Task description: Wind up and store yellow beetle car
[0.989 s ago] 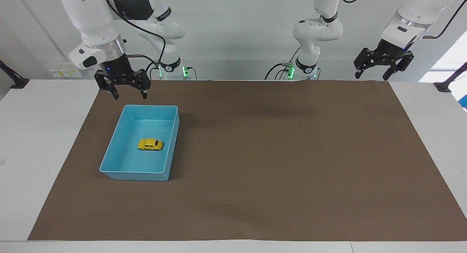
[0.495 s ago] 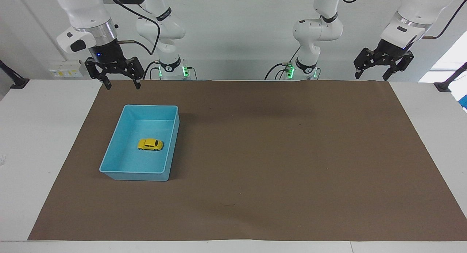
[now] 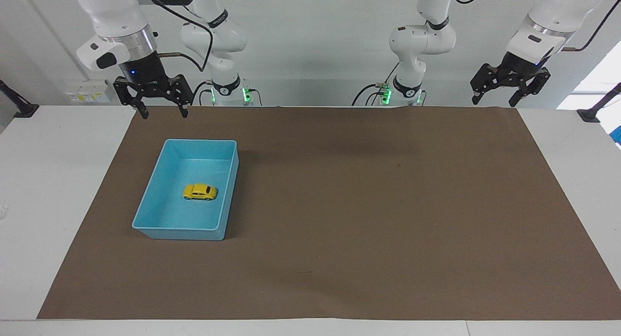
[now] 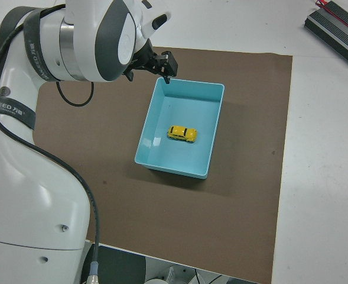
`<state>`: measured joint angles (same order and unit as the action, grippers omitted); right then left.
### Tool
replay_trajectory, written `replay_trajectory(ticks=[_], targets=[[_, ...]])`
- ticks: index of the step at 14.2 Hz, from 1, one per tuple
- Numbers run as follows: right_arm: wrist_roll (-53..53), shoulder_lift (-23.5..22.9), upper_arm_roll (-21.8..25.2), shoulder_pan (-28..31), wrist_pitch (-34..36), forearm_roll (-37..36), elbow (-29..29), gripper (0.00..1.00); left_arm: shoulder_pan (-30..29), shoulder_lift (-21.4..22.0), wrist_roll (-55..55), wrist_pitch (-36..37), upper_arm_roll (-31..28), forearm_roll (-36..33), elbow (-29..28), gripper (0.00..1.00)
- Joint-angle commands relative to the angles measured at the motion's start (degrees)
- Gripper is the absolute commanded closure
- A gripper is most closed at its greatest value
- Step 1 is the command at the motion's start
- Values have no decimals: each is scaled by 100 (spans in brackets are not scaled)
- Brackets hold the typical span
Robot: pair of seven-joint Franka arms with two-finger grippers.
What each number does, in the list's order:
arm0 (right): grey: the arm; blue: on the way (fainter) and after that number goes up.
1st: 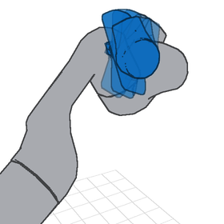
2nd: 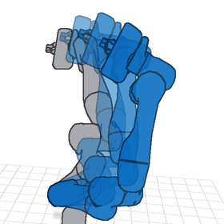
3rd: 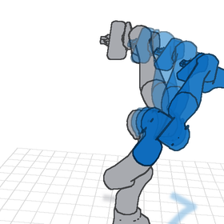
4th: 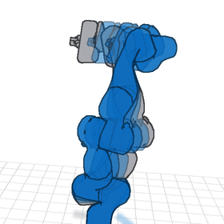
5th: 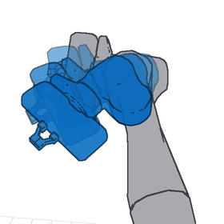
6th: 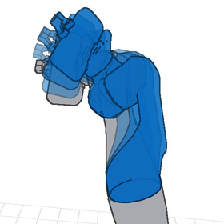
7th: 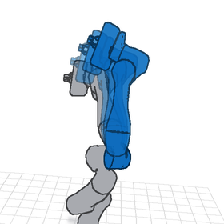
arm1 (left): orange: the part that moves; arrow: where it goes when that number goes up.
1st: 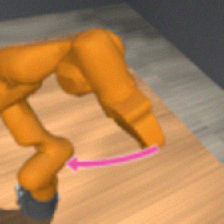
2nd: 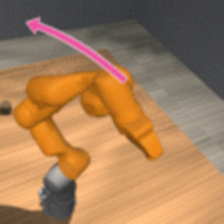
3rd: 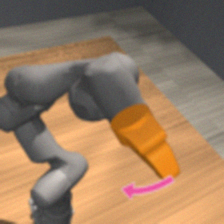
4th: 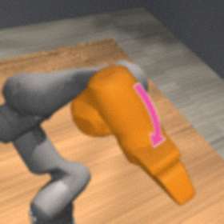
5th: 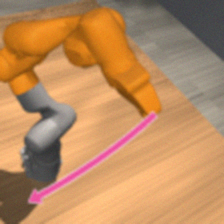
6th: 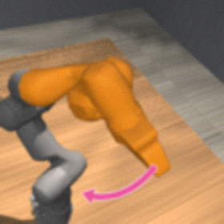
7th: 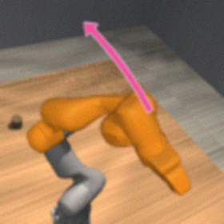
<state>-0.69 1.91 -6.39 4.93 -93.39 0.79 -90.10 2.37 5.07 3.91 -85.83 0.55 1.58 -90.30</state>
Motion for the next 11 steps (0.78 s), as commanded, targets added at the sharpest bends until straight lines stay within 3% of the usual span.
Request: replay_trajectory(ticks=[1, 11], targets=[[148, 81, -47, 87, 110, 17, -17, 0, -113, 82, 48, 57, 50, 61, -40, 0], [175, 82, -47, 52, 251, 61, -17, 0, -113, 82, 48, 57, 50, 61, -40, 0]])
